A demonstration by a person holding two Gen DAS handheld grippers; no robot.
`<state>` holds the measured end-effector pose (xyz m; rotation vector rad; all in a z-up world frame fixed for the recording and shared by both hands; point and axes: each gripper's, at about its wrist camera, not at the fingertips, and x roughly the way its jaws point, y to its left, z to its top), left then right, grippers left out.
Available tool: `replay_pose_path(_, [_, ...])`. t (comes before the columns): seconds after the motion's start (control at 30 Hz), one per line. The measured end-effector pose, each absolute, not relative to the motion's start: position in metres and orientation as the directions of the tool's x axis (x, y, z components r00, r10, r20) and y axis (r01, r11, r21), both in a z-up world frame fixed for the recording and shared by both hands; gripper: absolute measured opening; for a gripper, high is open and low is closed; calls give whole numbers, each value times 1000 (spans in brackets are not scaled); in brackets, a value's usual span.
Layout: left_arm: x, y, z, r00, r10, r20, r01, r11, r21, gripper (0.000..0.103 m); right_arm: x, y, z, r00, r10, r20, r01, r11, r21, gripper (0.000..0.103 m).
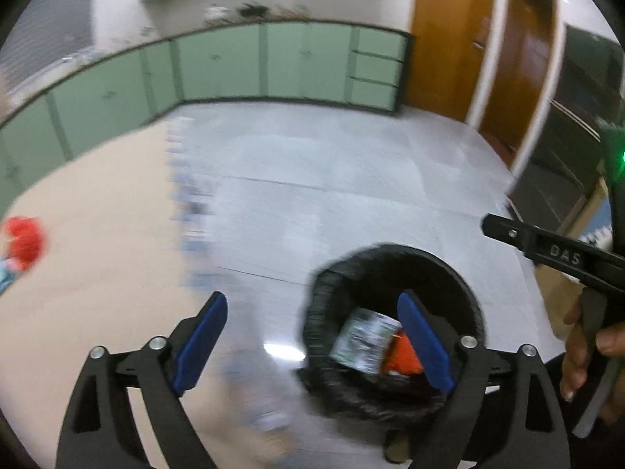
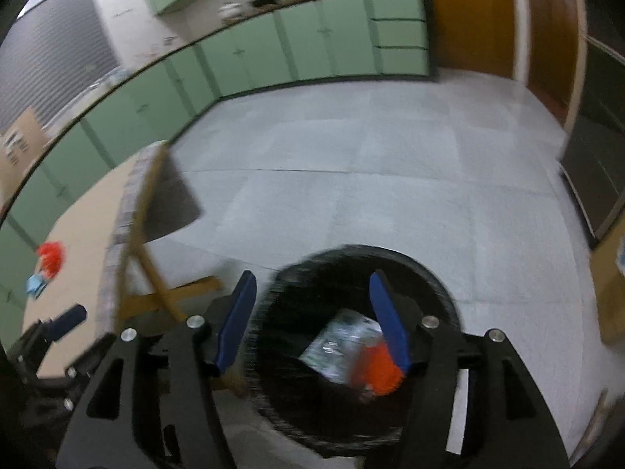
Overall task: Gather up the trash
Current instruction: 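Move both tools back over the table toward the red bag and carton, then grasp the red plastic bag with the right gripper while the left gripper grasps the blue milk carton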
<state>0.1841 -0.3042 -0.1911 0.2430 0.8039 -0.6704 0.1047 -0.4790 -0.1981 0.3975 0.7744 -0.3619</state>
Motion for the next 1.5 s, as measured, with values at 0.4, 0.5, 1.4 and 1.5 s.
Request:
replay_pose_path(0.4, [234, -76, -144, 766, -137, -628, 220, 974, 56, 92, 215, -293, -159, 728, 121, -675, 17, 981, 194, 63])
replay_pose_path(0.5, [249, -37, -142, 786, -96, -610, 175, 982, 71, 92, 236, -261, -154, 722, 153, -675, -33, 982, 187, 62])
replay_pose_path(1.4, [381, 84, -199, 782, -182, -596, 257, 965, 43, 89, 402, -106, -211, 668, 160, -727, -128, 987, 99, 62])
replay_pose_path(1.5, [392, 89, -204, 772, -211, -600, 287, 957, 32, 85, 412, -104, -214, 663, 154, -733, -121, 988, 99, 62])
